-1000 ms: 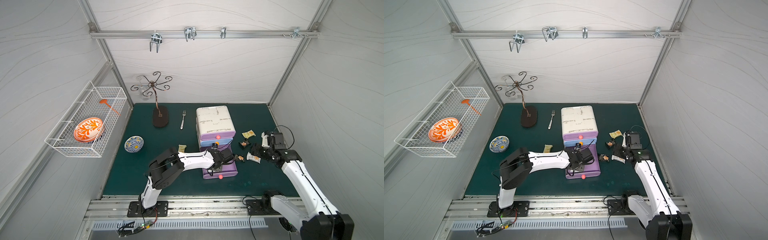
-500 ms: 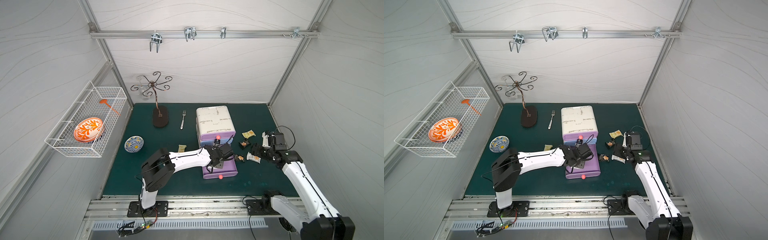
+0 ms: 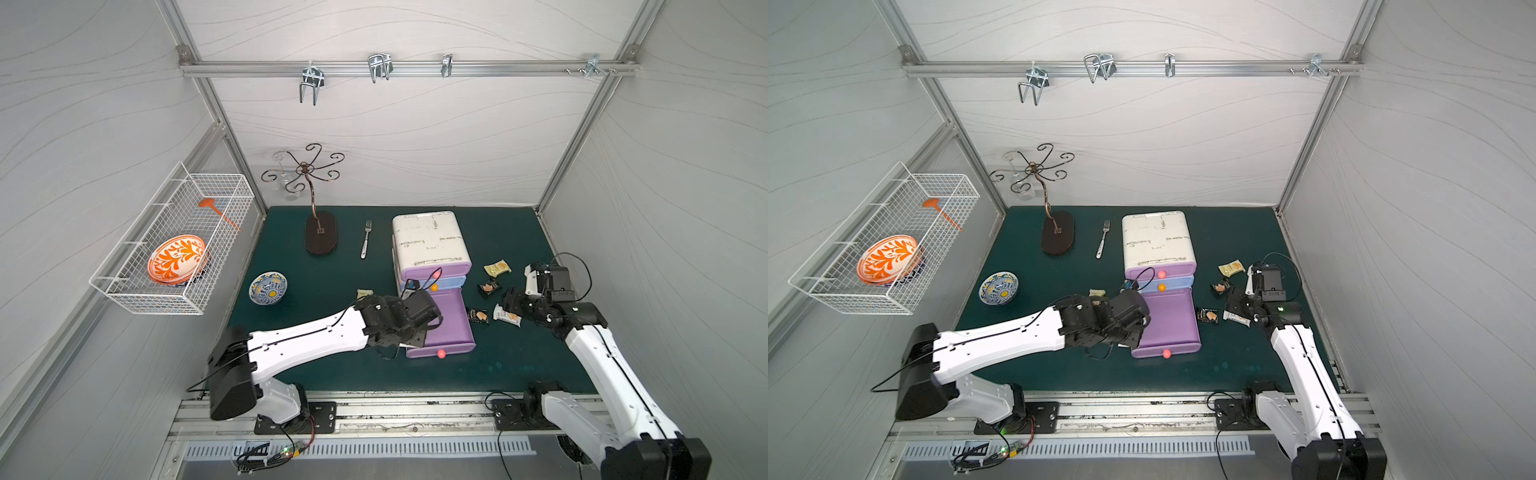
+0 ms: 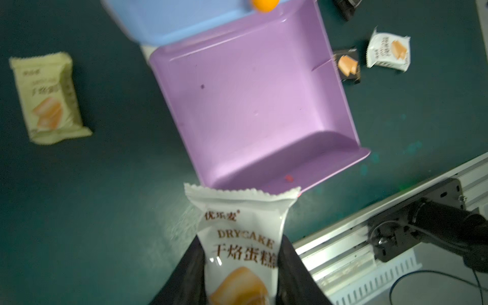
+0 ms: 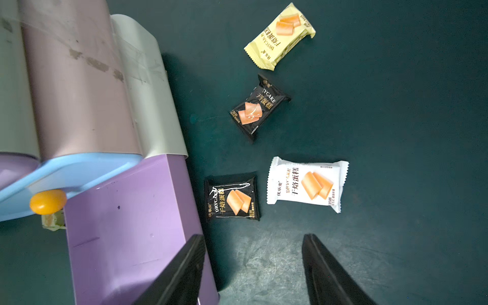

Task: Take the cookies out of the drawer
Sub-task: Pick up the cookie from the drawer, then place the cookie at the center of the board.

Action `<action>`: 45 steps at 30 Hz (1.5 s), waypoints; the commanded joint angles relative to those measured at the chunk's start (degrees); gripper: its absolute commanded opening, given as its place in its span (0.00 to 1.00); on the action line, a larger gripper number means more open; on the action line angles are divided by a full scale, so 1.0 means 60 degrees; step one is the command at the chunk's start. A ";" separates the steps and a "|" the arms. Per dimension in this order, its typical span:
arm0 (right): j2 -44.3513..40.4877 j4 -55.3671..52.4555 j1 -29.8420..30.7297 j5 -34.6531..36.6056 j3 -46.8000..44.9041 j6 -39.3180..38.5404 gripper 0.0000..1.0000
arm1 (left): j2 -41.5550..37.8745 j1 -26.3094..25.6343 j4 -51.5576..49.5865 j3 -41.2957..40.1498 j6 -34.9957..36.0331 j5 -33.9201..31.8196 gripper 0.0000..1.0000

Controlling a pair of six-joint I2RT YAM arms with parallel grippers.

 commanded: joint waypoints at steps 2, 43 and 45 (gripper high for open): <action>0.0018 -0.0147 -0.0015 -0.2018 0.0453 0.0688 0.63 | -0.1604 0.0691 -0.1209 -0.1101 -0.0894 -0.0626 0.31; 0.1865 0.8176 1.2044 0.6905 -0.5567 1.5144 0.00 | 0.3590 0.4515 -0.1067 0.8239 0.3773 0.2889 0.73; 0.2118 0.8326 1.2044 0.6992 -0.5557 1.5228 0.00 | 0.4641 0.4526 -0.1290 0.9283 0.4122 0.2759 0.73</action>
